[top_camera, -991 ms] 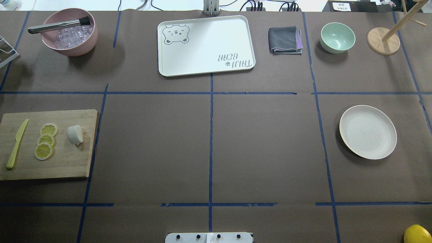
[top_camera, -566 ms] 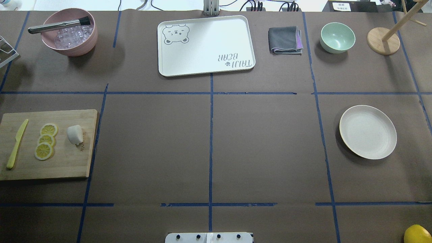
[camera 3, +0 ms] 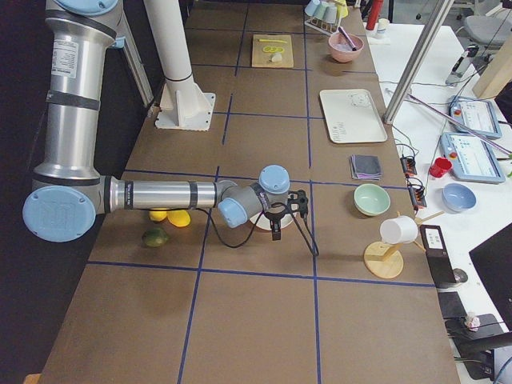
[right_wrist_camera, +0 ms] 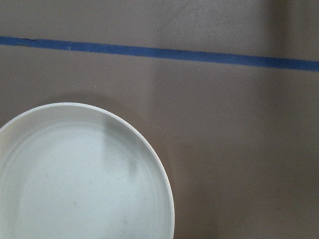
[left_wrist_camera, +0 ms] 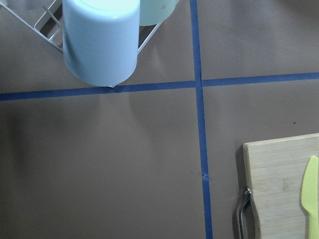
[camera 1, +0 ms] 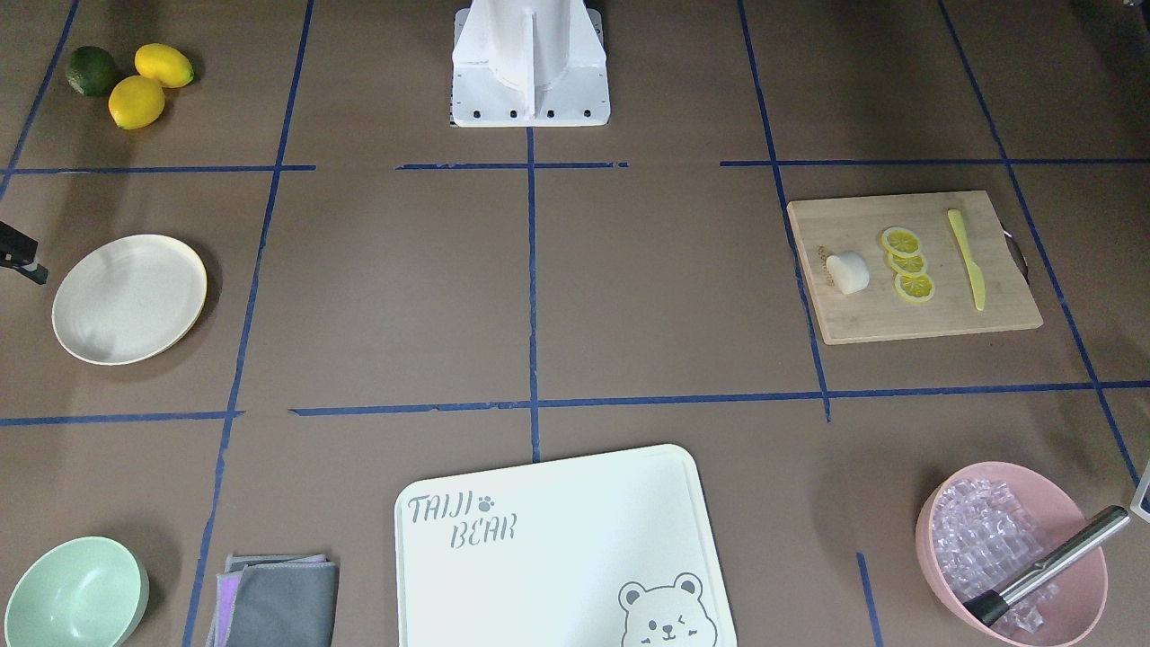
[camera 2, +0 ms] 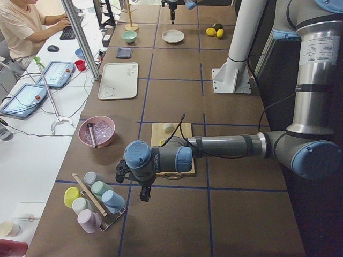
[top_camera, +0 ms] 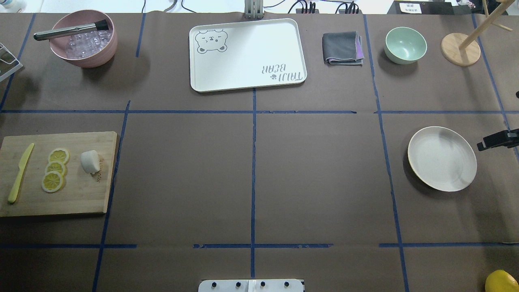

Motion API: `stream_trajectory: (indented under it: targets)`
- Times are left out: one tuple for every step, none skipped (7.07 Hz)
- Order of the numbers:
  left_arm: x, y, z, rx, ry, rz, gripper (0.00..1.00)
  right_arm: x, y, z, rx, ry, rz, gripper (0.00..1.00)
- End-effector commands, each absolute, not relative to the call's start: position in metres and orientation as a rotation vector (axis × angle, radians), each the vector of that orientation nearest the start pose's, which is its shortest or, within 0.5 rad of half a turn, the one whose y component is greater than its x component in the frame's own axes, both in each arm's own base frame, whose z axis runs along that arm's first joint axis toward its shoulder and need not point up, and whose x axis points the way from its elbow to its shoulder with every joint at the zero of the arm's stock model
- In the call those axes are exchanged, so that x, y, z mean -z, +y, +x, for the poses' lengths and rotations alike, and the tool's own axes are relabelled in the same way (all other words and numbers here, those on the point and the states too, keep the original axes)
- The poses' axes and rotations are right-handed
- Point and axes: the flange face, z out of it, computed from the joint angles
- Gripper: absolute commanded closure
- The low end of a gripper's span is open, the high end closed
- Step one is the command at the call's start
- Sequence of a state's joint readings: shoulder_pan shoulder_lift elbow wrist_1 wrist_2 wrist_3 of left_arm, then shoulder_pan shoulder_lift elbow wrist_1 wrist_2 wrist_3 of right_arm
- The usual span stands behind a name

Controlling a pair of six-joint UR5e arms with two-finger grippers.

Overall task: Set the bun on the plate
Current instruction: 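Reach the right gripper to the rim of the cream plate and grasp it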

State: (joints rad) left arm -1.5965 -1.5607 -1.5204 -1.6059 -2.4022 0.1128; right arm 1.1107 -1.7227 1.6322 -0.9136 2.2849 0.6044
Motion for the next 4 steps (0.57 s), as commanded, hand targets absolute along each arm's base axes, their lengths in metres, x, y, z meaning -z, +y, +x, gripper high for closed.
stream_trajectory:
  targets:
    - [-0.682,-0.4831,-0.0716,-0.072,0.831,0.031,0.0,-0.6416,-0.425,-0.1705,0.053,-0.877,0.13,0.05]
    - [-0.682,-0.4833,-0.0701,-0.075,0.831,0.03,0.0,-0.6463,-0.4225,-0.1737,0.06,-0.872,0.121,0.13]
    - [-0.682,-0.4834,-0.0694,-0.077,0.831,0.03,0.0,-0.6486,-0.4214,-0.1755,0.063,-0.871,0.114,0.4]
    - [-0.682,-0.4835,-0.0686,-0.078,0.831,0.029,0.0,-0.6506,-0.4209,-0.1761,0.062,-0.868,0.108,0.7]
